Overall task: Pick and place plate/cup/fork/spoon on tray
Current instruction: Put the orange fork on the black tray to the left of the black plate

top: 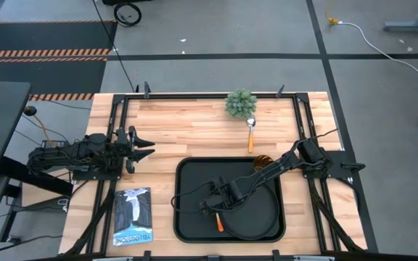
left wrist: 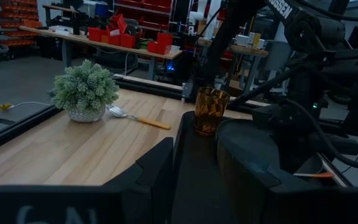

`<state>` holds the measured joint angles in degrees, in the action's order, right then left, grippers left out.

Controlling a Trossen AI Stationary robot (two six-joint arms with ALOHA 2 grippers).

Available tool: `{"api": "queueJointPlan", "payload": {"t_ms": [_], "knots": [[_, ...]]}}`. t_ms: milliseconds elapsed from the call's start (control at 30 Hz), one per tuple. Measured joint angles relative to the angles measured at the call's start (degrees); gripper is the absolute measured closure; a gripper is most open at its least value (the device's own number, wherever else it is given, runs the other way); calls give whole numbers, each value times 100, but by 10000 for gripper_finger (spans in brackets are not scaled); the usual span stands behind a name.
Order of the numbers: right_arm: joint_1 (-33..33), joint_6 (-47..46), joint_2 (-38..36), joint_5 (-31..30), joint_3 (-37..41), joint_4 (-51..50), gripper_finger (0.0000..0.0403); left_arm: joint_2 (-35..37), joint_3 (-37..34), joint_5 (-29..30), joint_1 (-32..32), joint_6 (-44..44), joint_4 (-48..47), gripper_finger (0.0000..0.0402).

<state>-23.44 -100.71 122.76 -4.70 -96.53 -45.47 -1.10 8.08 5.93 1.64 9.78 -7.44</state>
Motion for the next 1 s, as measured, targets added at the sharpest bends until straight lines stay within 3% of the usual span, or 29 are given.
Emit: {"api": "queueJointPlan", "payload": {"t_ms": [700,1000], "knots": [[55,-179,2,-336,0,555,384,-2,0,-2,1,-72,-9,267],[33,-173,2,-74,-4,15,385,-2,0,-2,1,-59,-11,267]]}}
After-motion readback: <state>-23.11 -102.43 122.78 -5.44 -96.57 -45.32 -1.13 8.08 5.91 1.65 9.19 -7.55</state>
